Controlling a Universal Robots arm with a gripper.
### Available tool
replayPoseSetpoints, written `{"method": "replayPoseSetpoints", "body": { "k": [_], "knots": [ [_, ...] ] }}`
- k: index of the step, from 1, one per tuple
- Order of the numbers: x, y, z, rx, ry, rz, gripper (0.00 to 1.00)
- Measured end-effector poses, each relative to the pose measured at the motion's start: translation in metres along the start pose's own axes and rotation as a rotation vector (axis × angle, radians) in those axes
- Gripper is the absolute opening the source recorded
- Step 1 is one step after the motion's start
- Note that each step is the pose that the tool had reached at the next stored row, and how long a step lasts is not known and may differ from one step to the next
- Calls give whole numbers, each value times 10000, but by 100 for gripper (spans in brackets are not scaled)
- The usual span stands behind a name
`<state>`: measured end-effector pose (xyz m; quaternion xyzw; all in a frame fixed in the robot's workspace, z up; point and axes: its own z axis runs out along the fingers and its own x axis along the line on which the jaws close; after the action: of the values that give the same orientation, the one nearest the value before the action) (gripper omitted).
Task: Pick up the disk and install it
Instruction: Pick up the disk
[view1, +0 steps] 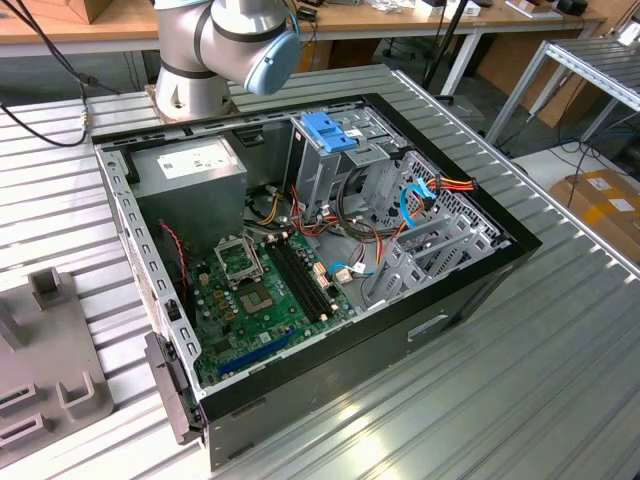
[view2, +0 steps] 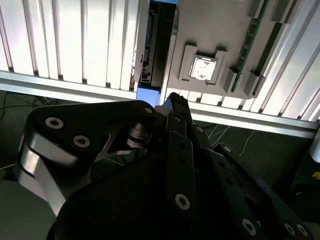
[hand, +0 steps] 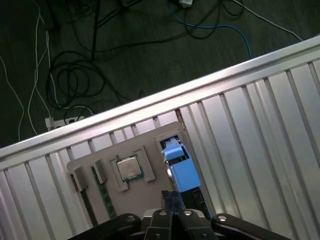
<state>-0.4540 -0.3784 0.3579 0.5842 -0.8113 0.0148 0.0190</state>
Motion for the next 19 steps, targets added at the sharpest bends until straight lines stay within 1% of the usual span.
{"method": "replayPoseSetpoints", "body": {
  "k": [1, 2, 13, 15, 16, 17, 19],
  "knots": [
    [0, 0, 0, 9, -2, -121, 11],
    [0, 0, 1, 10, -2, -131, 11],
    [0, 0, 0, 10, -1, -140, 11],
    [0, 1, 0, 9, -17, -140, 11],
    [0, 1, 0, 15, -32, -153, 11],
    [0, 0, 2, 41, -90, -205, 11],
    [-1, 0, 3, 9, -245, -307, 11]
  ]
}}
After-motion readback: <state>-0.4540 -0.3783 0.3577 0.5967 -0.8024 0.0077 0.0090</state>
